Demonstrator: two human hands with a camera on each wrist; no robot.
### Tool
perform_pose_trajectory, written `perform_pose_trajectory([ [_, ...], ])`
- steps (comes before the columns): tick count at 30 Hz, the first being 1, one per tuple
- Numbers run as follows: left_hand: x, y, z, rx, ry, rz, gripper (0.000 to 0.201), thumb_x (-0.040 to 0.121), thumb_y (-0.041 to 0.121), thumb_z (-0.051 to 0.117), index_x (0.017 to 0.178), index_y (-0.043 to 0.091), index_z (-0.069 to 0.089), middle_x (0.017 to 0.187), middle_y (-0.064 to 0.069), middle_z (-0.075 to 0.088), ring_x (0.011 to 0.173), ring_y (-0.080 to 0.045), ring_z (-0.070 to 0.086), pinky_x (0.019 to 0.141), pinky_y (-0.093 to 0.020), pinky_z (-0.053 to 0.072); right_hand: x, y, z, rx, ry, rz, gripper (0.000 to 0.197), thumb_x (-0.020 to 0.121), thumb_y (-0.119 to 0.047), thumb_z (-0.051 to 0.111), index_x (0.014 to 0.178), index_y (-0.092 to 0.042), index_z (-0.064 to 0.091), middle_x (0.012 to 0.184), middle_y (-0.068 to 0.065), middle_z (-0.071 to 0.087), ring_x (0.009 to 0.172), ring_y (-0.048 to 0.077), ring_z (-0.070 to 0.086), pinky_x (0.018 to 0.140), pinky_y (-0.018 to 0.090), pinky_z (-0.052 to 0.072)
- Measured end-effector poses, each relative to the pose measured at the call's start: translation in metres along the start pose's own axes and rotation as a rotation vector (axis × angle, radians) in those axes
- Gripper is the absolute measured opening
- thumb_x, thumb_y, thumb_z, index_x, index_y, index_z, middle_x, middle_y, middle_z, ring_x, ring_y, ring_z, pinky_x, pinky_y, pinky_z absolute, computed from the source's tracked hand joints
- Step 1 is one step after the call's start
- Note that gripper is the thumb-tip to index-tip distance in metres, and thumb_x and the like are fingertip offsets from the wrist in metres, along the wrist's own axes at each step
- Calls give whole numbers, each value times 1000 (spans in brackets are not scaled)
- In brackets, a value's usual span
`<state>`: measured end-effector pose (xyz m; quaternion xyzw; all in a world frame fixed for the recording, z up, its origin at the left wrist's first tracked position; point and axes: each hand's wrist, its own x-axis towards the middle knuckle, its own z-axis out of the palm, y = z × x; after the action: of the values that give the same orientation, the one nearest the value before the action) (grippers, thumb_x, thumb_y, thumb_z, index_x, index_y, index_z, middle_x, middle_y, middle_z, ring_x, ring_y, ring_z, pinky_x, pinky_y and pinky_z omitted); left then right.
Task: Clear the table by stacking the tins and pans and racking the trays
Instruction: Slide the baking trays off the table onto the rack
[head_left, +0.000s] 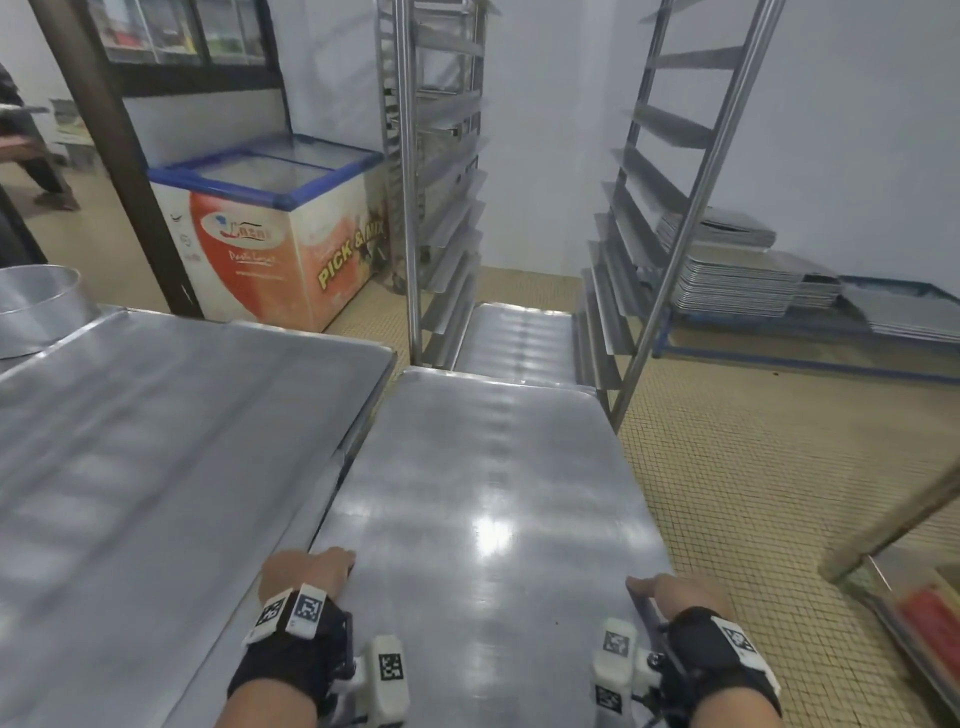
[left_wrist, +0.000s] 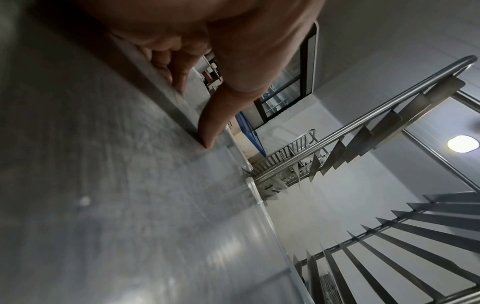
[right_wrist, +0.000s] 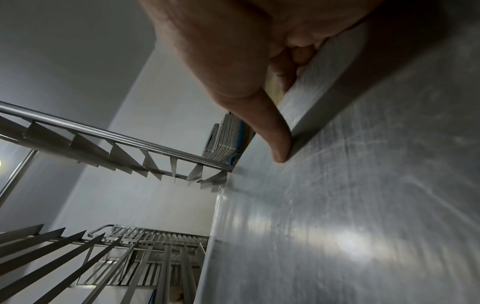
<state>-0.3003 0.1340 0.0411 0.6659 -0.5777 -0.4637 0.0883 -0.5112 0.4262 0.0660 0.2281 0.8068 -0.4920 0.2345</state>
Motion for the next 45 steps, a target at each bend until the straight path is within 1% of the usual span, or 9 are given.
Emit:
perform_pose_trajectory([
  [4, -1, 22, 17, 3, -33, -5, 40, 80, 19, 77, 101, -12, 65, 112, -27, 66, 96, -41, 64, 75, -36, 46, 24, -8, 1, 82, -44, 31, 64, 75, -3, 82, 130, 11, 52, 93, 20, 64, 55, 22, 52, 46, 26, 33],
  [9, 11, 48, 43, -55, -1, 2, 37, 77, 14, 77, 61, 0, 47, 71, -16, 58, 76, -37, 62, 76, -42, 52, 54, -25, 7, 94, -34, 74, 55, 73, -7, 85, 116, 16, 59, 88, 19, 61, 57, 23, 53, 47, 25, 34],
  [12, 23, 60, 60, -51, -23, -16, 35, 76, 18, 79, 74, -6, 54, 92, -24, 66, 78, -38, 63, 75, -39, 53, 76, -35, 13, 64, 0, 75, 42, 72, -3, 84, 100, 16, 59, 72, 16, 58, 56, 25, 52, 51, 29, 39],
  [16, 41, 74, 81, -22, -21, -45, 38, 78, 22, 79, 83, -8, 56, 92, -19, 64, 75, -33, 58, 75, -36, 50, 107, -50, 28, 40, 12, 83, 45, 71, -11, 87, 95, 13, 59, 87, 23, 65, 70, 32, 59, 54, 31, 42],
  [22, 63, 102, 106, -9, 6, -71, 58, 79, 22, 82, 120, -12, 60, 120, -27, 64, 102, -42, 63, 91, -42, 52, 149, -72, 48, -66, 36, 35, 41, 72, -17, 86, 96, 7, 62, 80, 16, 63, 74, 33, 64, 75, 39, 56],
  [25, 74, 117, 119, 4, 7, -88, 57, 78, 23, 81, 118, -11, 60, 116, -26, 65, 98, -41, 64, 89, -42, 53, 165, -89, 59, -90, 42, 77, 46, 64, -15, 90, 87, 9, 58, 80, 21, 65, 67, 36, 65, 73, 49, 60],
  [36, 141, 170, 165, 54, 5, -81, 62, 81, 27, 80, 123, -12, 58, 125, -26, 62, 110, -42, 61, 92, -40, 48, 231, -142, 99, -97, 50, 44, 36, 70, -11, 85, 66, 1, 51, 72, 18, 62, 73, 38, 67, 70, 43, 59],
  [42, 193, 208, 191, 95, -39, -52, 40, 87, 28, 73, 100, -8, 62, 117, -28, 65, 97, -39, 60, 88, -38, 48, 267, -180, 129, -91, 52, 47, 32, 70, -12, 85, 77, 5, 59, 75, 19, 65, 68, 33, 64, 65, 36, 55],
  [45, 216, 228, 204, 143, -34, -52, 48, 90, 33, 68, 111, -10, 65, 121, -27, 64, 107, -41, 61, 94, -40, 48, 287, -194, 148, -118, 90, 38, 36, 66, -17, 86, 83, 3, 62, 81, 19, 68, 71, 34, 66, 70, 39, 58],
])
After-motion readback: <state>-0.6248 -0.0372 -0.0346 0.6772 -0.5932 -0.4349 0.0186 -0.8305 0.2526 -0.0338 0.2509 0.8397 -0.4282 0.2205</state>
